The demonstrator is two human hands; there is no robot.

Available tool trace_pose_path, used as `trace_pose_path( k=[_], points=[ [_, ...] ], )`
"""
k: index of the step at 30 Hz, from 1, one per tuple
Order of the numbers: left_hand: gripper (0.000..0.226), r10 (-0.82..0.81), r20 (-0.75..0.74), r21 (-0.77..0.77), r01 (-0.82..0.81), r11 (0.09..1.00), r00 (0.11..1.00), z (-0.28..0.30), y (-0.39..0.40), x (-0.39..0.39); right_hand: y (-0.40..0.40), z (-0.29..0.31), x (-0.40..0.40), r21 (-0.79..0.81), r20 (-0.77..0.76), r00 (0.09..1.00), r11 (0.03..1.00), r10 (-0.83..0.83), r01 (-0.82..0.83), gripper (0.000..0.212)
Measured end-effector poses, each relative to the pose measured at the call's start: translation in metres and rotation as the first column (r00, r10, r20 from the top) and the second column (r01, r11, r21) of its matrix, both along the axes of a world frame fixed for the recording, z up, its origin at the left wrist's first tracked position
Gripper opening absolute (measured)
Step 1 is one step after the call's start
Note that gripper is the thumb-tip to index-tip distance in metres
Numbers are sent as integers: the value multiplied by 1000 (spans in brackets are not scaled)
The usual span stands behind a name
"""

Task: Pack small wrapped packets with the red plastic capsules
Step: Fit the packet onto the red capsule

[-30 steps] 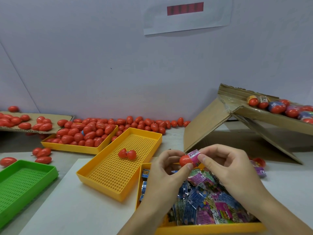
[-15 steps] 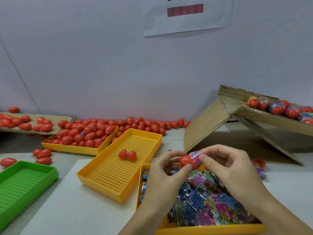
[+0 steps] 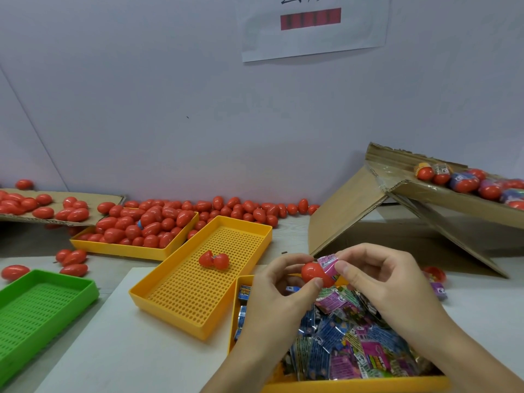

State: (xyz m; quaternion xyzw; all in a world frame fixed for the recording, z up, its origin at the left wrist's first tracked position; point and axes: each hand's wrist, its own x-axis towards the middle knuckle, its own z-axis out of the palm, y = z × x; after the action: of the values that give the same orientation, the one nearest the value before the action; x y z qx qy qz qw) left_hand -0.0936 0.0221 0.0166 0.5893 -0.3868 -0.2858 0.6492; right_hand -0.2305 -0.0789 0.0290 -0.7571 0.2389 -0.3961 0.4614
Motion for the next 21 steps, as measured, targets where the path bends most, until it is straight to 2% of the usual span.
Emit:
trace_pose_path(
  k=[9, 21],
  points=[
    [28, 2, 38, 9, -2, 1000, 999, 1, 1, 0, -6, 5, -5, -41, -118, 992, 998, 38, -43, 20],
    [29, -3, 64, 22, 2, 1000, 998, 0, 0, 0, -6, 5, -6, -48, -85, 996, 998, 36, -40, 21]
  ],
)
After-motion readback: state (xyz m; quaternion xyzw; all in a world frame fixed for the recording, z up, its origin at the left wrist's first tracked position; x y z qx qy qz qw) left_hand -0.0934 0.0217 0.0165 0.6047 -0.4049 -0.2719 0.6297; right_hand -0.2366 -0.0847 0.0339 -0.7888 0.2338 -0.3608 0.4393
